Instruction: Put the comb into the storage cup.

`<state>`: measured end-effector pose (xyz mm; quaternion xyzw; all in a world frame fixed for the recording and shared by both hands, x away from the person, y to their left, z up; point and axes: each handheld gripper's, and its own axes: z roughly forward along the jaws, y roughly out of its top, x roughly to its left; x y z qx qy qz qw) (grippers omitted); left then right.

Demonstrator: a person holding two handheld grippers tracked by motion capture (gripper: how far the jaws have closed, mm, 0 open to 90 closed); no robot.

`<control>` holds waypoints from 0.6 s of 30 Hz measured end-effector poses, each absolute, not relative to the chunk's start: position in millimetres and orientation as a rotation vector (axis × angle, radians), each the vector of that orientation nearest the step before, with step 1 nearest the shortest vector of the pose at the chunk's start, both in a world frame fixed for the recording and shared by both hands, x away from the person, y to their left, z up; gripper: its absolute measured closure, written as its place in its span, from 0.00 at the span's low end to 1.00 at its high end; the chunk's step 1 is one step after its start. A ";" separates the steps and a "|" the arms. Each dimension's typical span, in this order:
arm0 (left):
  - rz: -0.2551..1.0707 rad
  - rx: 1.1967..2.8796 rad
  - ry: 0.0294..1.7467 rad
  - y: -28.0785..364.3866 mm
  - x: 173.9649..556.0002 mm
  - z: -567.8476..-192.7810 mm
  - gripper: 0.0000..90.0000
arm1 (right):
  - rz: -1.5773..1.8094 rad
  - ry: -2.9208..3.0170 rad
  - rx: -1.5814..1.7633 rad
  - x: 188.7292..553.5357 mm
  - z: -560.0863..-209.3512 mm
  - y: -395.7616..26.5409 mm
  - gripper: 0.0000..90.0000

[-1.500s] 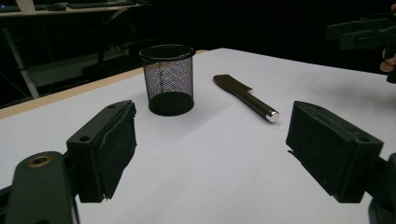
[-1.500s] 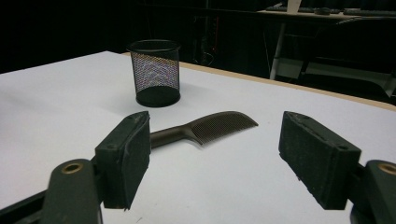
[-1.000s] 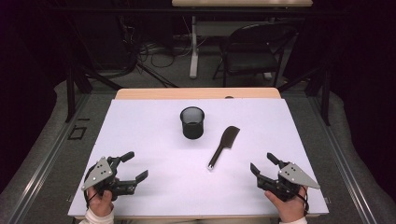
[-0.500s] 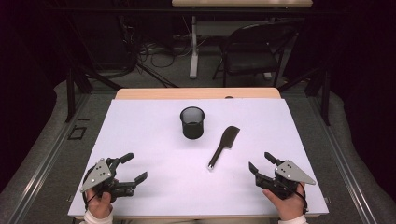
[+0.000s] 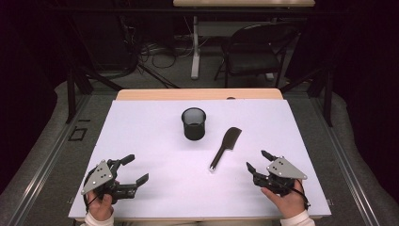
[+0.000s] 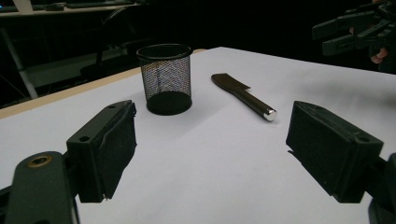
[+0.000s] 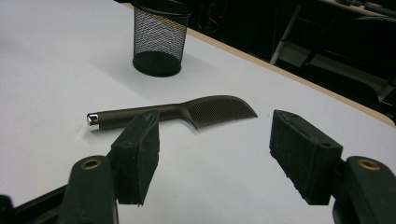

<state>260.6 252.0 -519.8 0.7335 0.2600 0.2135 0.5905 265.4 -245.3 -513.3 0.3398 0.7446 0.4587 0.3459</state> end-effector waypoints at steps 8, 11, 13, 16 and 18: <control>0.497 1.707 0.603 251.4 260.7 -519.7 0.18 | 1.166 1.967 0.926 276.6 -504.4 -241.0 0.37; 0.496 1.708 0.603 251.3 261.0 -519.8 0.18 | 1.141 2.001 0.936 284.3 -500.7 -236.6 0.37; 0.496 1.707 0.604 251.3 261.1 -519.8 0.18 | 1.124 2.026 0.939 290.4 -499.3 -232.5 0.37; 0.495 1.706 0.604 251.2 261.2 -519.9 0.18 | 1.127 2.035 0.946 298.9 -497.0 -226.1 0.39; 0.495 1.708 0.604 251.4 261.2 -519.9 0.18 | 1.132 2.041 0.953 301.7 -496.2 -223.8 0.39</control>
